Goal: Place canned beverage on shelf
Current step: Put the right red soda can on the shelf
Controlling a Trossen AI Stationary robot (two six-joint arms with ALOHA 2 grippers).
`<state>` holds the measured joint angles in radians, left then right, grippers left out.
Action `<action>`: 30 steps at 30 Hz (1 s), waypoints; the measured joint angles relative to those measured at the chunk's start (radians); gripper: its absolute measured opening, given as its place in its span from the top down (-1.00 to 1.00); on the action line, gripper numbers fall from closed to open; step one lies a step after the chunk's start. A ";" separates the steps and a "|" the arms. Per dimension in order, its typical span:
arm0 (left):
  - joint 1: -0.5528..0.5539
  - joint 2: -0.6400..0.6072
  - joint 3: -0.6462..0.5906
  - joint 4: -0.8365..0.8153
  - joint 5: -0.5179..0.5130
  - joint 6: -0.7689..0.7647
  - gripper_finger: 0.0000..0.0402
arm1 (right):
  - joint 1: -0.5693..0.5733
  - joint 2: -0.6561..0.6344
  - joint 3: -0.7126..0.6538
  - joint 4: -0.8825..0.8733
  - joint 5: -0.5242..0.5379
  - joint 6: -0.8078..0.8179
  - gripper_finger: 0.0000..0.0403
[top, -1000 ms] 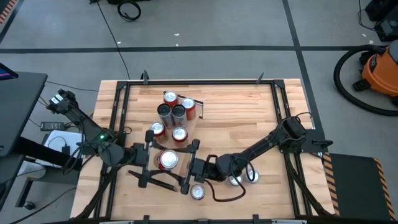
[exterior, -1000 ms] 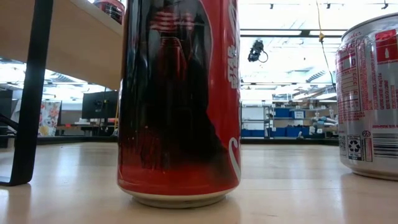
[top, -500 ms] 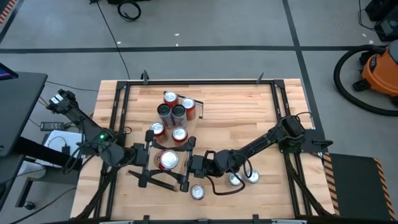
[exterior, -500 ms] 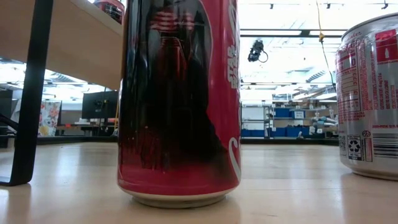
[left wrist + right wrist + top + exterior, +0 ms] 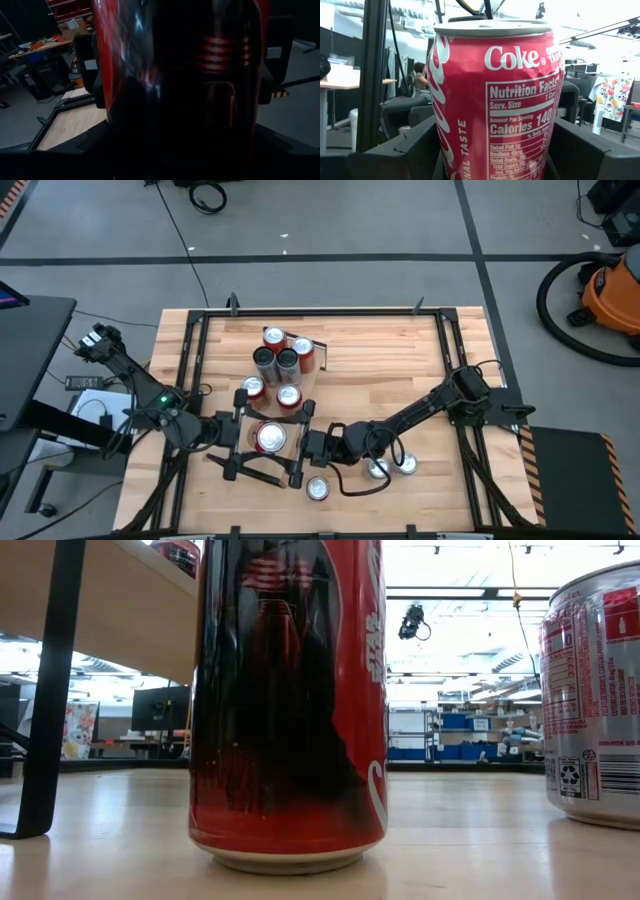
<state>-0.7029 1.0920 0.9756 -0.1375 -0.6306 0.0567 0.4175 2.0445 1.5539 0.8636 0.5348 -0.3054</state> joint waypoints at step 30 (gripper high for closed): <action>-0.074 -0.190 0.016 -0.461 -0.129 -0.281 -0.99 | 0.034 -0.026 0.002 -0.146 0.110 0.040 -0.58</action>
<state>-0.7774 0.9024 0.9920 -0.5986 -0.7599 -0.2246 0.4512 2.0182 1.5558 0.7173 0.6445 -0.2659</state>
